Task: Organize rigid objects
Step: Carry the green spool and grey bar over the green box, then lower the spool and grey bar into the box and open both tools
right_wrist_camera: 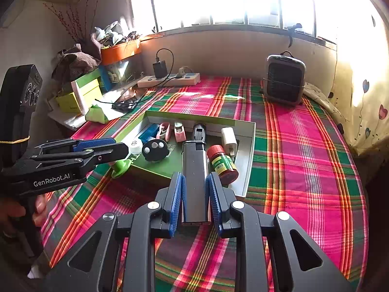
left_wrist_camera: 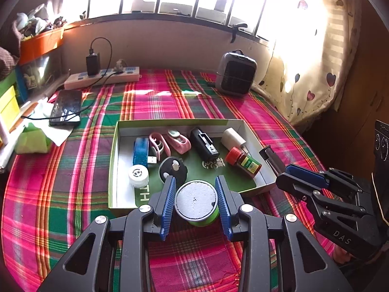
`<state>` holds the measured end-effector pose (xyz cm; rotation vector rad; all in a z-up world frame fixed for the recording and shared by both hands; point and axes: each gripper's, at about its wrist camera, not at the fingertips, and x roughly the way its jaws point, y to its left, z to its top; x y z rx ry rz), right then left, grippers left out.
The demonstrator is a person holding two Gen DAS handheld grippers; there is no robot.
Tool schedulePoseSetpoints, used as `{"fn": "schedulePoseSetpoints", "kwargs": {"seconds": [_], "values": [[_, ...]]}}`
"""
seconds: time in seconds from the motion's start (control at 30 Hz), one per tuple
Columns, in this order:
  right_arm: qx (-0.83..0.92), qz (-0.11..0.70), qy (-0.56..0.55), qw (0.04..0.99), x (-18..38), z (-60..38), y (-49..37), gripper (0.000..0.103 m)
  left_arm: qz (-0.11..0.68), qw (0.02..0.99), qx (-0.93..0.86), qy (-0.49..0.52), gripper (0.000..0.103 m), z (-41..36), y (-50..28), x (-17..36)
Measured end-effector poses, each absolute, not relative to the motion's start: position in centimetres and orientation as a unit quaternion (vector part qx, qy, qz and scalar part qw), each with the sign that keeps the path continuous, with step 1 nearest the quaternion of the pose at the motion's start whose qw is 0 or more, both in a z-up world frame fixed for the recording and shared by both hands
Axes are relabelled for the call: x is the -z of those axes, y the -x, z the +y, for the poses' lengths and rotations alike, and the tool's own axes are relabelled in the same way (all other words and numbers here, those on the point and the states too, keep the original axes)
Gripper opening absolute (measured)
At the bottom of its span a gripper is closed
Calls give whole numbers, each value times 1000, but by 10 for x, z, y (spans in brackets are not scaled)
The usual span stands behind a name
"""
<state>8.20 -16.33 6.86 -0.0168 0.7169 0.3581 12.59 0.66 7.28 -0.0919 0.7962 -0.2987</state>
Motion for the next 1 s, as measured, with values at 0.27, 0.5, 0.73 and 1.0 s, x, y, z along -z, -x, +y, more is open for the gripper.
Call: {"fn": "schedulePoseSetpoints", "kwargs": {"seconds": [0.27, 0.5, 0.73, 1.0], "values": [[-166, 350, 1, 922, -70, -160, -108, 24, 396, 906, 144, 45, 33, 2, -143, -64], [-154, 360, -12, 920, -66, -159, -133, 24, 398, 905, 145, 44, 33, -2, -154, -56], [-150, 371, -14, 917, -58, -153, -154, 25, 405, 902, 145, 46, 32, -3, -164, -50], [-153, 384, -11, 911, -47, -146, -170, 25, 418, 896, 141, 51, 32, -2, -174, -38]]}}
